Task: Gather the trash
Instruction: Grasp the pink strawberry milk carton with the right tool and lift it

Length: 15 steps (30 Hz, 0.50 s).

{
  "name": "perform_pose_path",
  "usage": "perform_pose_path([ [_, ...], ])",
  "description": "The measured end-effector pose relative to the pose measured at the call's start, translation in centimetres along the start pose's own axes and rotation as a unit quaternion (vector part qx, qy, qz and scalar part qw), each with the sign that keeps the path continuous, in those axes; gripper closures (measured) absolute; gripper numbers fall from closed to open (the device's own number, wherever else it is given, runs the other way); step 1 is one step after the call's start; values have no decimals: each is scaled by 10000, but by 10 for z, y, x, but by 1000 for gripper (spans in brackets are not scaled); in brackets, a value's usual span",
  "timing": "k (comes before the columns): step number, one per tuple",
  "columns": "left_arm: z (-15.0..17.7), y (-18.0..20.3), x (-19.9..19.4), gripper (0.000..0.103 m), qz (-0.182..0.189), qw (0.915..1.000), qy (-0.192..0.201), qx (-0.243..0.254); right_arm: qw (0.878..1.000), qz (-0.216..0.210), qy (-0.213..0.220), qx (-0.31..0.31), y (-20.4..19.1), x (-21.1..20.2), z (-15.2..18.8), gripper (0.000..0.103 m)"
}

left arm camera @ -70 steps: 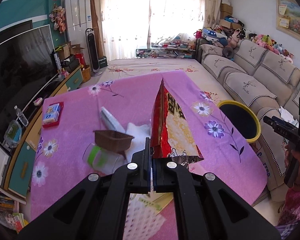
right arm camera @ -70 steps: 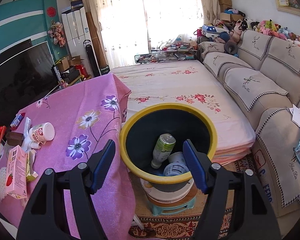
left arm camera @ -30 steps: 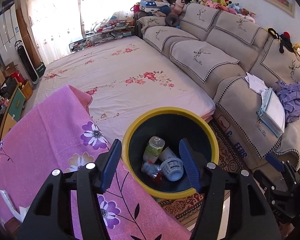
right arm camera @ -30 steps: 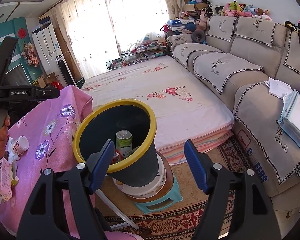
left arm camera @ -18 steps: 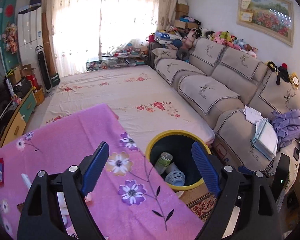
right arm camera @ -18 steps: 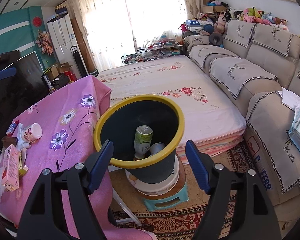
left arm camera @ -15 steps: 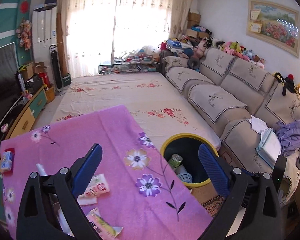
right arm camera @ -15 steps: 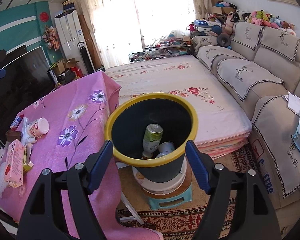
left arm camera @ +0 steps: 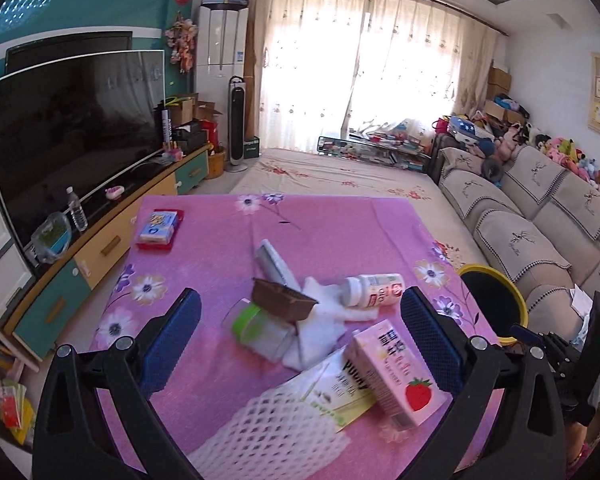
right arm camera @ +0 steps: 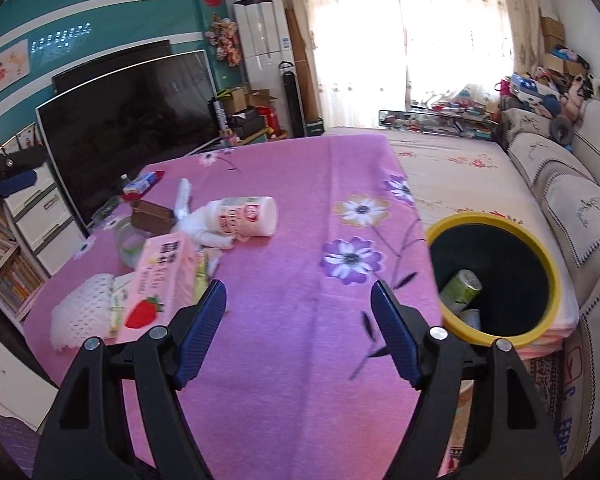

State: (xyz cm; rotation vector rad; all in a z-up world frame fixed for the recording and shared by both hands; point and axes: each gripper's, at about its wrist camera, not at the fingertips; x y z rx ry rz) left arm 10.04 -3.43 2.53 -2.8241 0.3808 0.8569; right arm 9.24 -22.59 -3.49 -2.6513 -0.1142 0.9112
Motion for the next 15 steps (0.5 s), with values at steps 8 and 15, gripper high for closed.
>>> perform_pose_path([
  [8, 46, -43, -3, 5, -157, 9987, -251, -419, 9960, -536, -118, -702, -76, 12, 20, 26],
  [15, 56, -48, -3, 5, -123, 9987, -240, -436, 9953, -361, -521, -729, -89, 43, 40, 26],
])
Point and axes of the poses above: each gripper's, at about its wrist camera, not at the fingertips, and x roughly the way its jaws point, y to its right, z to its underside, and after that the axes turned 12 degrees about x, right-handed
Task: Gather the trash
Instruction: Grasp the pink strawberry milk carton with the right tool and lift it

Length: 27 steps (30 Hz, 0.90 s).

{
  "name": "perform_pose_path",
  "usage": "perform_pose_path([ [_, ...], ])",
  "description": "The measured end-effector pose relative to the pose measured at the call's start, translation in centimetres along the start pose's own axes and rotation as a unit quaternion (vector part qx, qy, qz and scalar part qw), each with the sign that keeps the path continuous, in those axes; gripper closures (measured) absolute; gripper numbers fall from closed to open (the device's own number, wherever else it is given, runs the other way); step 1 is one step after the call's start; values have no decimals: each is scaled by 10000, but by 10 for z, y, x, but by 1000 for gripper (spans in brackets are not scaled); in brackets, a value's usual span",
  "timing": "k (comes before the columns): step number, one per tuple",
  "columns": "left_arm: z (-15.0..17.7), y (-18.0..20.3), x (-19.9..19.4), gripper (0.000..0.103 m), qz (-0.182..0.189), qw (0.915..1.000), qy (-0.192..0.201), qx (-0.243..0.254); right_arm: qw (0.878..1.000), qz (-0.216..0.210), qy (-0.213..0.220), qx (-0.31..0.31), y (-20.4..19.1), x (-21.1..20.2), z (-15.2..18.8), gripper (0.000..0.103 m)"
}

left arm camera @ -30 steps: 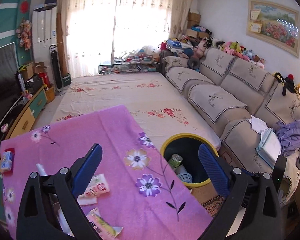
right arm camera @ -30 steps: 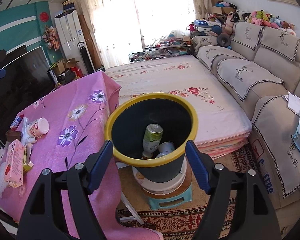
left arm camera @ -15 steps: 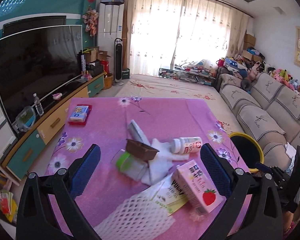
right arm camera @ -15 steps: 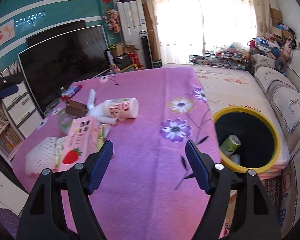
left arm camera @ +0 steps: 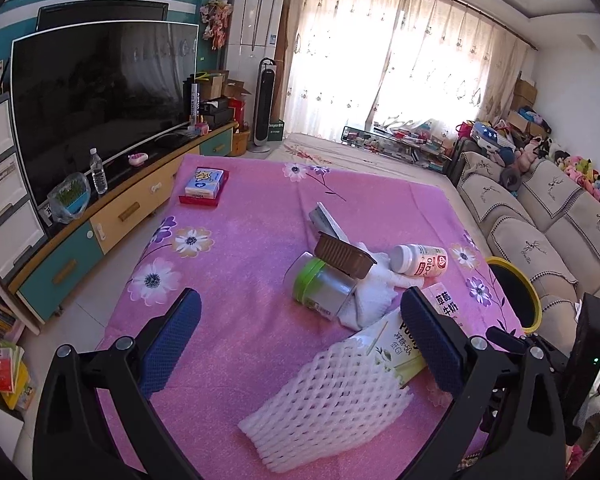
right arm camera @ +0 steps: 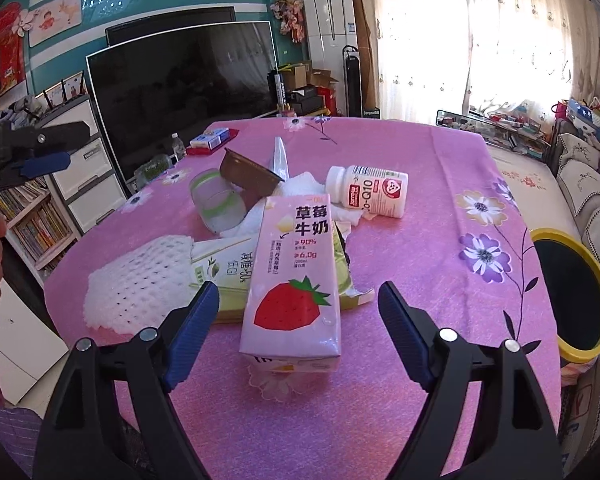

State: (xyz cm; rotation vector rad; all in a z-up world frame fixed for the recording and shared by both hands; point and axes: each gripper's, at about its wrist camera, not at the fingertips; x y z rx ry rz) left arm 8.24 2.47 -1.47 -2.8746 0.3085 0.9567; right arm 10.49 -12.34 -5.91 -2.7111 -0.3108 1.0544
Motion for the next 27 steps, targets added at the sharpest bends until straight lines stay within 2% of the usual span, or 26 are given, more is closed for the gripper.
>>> perform_pose_path([
  [9, 2, -2, 6, 5, 48, 9999, -89, -92, 9996, 236, -130, -26, -1, 23, 5, 34],
  [11, 2, -1, 7, 5, 48, 9999, -122, -97, 9995, 274, -146, 2, 0, 25, 5, 48],
  [13, 3, 0, 9, 5, 45, 9998, -140, -93, 9994, 288, -183, 10, 1, 28, 3, 54],
  [27, 3, 10, 14, 5, 84, 9998, -178, -9, 9996, 251, 89, 75, 10, 4, -5, 56],
])
Point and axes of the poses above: each gripper's, at about its wrist camera, not at the fingertips, and x roughly the way its jaws point, y to its right, z to its underside, and after that the axes turned 12 degrees about x, right-handed
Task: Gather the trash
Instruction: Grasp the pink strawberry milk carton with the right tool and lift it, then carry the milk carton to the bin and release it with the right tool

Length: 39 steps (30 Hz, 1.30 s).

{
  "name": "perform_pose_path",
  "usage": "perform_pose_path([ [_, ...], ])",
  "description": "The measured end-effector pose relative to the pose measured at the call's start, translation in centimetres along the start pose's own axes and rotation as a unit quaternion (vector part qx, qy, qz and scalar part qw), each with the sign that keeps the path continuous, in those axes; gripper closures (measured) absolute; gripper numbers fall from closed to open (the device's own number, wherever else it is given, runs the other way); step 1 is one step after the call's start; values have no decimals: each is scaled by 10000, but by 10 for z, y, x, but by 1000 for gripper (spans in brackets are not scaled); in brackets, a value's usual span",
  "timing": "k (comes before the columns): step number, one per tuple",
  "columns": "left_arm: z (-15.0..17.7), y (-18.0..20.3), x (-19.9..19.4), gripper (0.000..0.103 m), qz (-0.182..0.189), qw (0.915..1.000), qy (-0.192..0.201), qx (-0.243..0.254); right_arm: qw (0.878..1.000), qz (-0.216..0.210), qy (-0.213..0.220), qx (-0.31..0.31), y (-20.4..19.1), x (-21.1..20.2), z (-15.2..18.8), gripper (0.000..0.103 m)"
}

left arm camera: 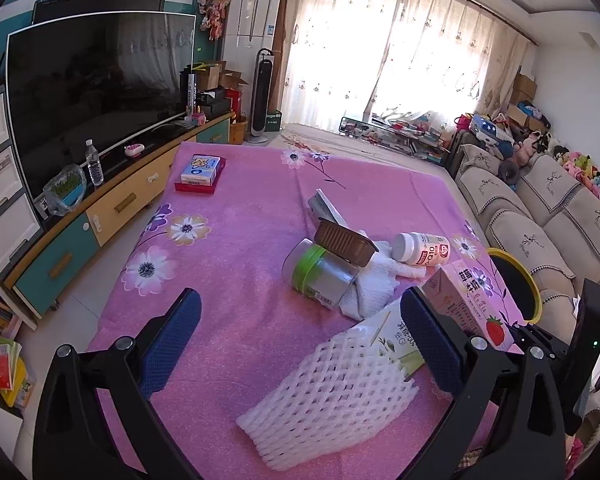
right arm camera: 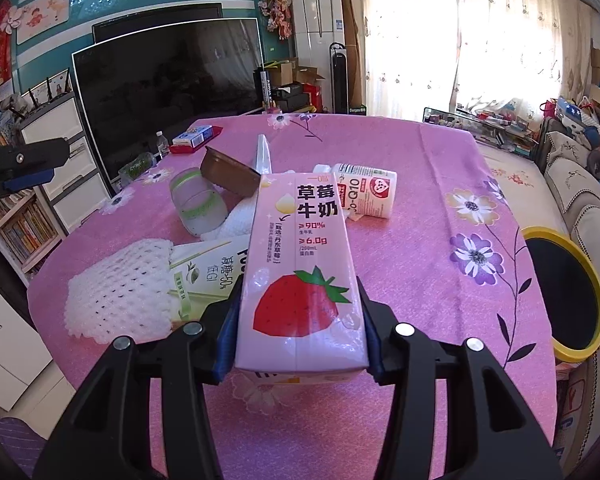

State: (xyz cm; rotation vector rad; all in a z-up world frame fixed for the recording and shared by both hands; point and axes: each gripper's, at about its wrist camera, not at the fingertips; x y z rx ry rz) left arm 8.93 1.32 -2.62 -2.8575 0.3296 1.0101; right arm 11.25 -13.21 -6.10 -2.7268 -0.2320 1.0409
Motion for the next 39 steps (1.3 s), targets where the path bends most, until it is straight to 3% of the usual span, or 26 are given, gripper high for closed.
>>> perform_pose_path([
  [11, 1, 9, 6, 5, -1, 9999, -59, 99, 9955, 692, 370, 535, 73, -18, -24, 56],
  [19, 0, 18, 14, 5, 40, 9997, -135, 187, 9799, 1576, 619, 1055, 156, -28, -43, 56],
  [26, -1, 26, 22, 5, 52, 9994, -222, 249, 9660, 2131, 411, 1406, 227, -5, -53, 56],
  [36, -3, 32, 33, 5, 61, 9990, -329, 295, 9521, 2512, 151, 1736, 285, 27, -53, 55],
  [38, -2, 32, 35, 5, 60, 9989, -356, 293, 9481, 2584, 178, 1842, 295, 30, -52, 40],
  [39, -2, 32, 37, 5, 63, 9989, -369, 282, 9473, 2590, 194, 1877, 297, 31, -52, 39],
])
Point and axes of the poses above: each gripper's, at about its wrist camera, not at the fingertips, and x roughly the way its jaws point, y to its right, z to its underside, and after that the axes turned 12 degrees about x, right-handed
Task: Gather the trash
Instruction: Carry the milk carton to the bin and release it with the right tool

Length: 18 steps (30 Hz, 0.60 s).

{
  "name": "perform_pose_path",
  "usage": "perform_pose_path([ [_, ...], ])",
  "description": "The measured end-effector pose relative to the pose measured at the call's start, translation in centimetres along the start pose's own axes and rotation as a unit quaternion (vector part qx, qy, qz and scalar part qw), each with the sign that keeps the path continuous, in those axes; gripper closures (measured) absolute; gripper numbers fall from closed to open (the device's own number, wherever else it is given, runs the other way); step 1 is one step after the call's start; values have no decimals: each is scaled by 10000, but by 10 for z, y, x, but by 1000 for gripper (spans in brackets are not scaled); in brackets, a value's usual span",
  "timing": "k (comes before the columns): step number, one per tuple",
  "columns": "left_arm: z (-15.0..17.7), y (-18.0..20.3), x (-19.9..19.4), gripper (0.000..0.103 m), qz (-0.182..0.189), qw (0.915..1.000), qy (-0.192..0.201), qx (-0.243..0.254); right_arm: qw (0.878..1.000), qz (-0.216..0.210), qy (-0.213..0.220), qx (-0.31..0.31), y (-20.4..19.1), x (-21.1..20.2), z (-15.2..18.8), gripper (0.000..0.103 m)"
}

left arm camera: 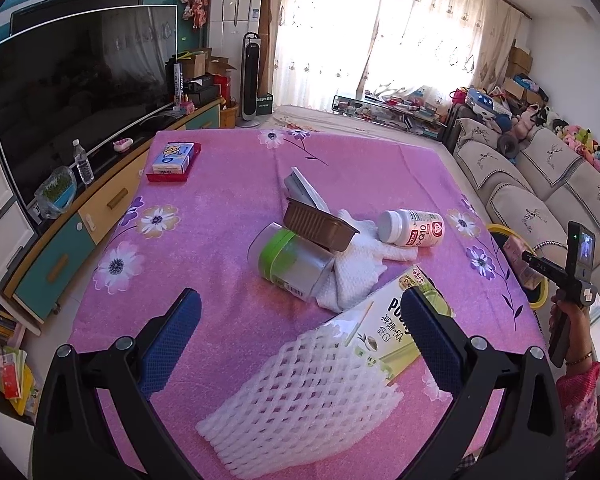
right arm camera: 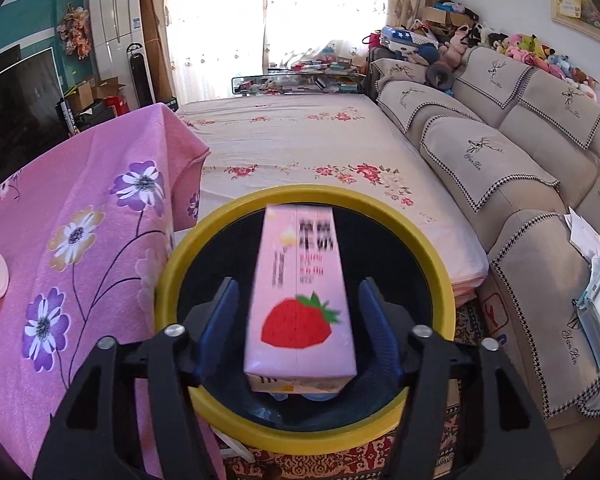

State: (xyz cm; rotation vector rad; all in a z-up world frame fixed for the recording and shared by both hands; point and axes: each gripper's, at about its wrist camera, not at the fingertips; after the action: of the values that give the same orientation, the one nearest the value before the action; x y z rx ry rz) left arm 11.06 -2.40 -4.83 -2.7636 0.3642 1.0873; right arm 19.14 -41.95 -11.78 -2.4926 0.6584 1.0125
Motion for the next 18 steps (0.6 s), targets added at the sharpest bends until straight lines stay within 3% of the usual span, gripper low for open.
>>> perform_pose_path([
  [12, 11, -1, 7, 5, 44, 9998, -167, 36, 9982, -404, 428, -96, -19, -66, 11, 36],
  [18, 31, -2, 11, 5, 269, 9986, -412, 210, 9964, -679, 431, -266, -36, -90, 27, 35],
])
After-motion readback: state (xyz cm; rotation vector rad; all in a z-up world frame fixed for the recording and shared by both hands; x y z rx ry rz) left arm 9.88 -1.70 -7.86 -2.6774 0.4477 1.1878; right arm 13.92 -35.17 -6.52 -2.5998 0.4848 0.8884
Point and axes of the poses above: each gripper's, at about its wrist camera, not at the fingertips, and x roughly the way its jaws point, y to its right, z to its underside, and after that the axes turned 12 degrees about x, right-handed
